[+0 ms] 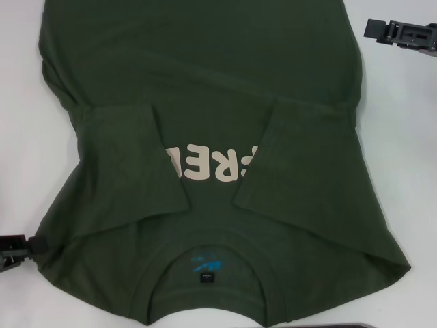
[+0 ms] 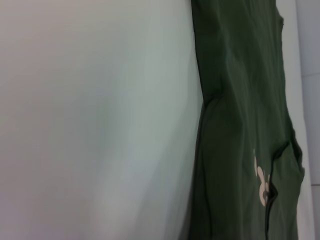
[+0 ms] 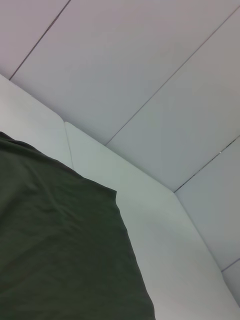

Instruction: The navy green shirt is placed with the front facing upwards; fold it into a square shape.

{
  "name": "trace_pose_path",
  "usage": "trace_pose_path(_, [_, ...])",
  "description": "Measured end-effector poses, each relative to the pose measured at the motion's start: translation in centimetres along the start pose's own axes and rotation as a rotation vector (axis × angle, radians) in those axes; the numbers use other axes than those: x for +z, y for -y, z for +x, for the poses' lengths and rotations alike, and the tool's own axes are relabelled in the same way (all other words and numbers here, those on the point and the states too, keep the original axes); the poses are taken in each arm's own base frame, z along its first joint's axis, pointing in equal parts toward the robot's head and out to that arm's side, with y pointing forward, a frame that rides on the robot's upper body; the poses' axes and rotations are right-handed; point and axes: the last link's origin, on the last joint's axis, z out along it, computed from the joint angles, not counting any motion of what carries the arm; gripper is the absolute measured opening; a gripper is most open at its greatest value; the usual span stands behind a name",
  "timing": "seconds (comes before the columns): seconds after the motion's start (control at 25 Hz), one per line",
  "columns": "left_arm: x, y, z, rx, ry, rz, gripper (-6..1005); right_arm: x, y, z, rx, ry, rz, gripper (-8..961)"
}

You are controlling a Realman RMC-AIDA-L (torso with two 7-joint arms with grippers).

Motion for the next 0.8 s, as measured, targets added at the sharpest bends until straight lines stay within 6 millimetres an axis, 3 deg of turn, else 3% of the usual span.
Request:
trace_pose_path(0.32, [0.1, 0.1, -0.2, -0.008, 0.012, 0.002, 26, 0.2, 0.0, -0.1, 0.001, -0.009, 0.000, 833])
trace_pose_path(0.44, [-0.1, 0.0, -0.1, -0.022, 0.010, -0.003, 26, -0.5, 0.1, -0.2, 0.010, -0.052, 0.016, 833])
trace_pose_path(0.8, [-0.5, 0.0, 0.6, -0.076, 0.004, 0.016, 26, -7.2, 0.0, 0.5, 0.100, -0.420, 0.061, 834])
